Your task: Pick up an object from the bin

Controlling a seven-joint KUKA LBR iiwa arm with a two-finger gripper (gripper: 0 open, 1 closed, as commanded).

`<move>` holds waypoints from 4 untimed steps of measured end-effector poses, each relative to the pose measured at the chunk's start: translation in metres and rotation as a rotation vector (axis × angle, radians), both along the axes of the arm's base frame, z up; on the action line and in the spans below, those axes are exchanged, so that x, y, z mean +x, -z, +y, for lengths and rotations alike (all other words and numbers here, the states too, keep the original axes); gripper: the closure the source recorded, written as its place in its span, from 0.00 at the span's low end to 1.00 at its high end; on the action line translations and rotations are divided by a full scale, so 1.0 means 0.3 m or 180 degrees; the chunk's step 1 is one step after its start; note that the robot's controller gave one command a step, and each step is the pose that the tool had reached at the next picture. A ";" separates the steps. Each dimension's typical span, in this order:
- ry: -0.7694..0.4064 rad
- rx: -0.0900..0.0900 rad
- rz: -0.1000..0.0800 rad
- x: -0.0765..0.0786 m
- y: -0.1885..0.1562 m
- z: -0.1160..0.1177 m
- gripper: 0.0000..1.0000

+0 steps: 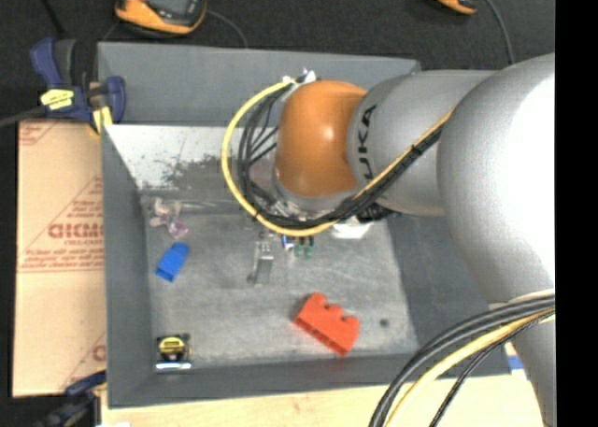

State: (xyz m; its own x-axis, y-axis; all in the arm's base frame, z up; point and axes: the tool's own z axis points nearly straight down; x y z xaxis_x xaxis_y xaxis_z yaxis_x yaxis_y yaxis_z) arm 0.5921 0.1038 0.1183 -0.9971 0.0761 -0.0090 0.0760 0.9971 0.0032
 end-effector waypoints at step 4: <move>-0.0378 -0.0001 0.0008 -0.080 0.153 0.338 1.00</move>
Offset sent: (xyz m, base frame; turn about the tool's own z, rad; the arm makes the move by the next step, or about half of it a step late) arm 0.0008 0.0962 0.0303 0.0652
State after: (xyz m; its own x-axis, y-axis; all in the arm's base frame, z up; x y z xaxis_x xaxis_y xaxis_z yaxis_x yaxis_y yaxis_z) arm 0.5681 0.2053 0.0723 -0.9991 -0.0425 -0.0066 -0.0426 0.9991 0.0030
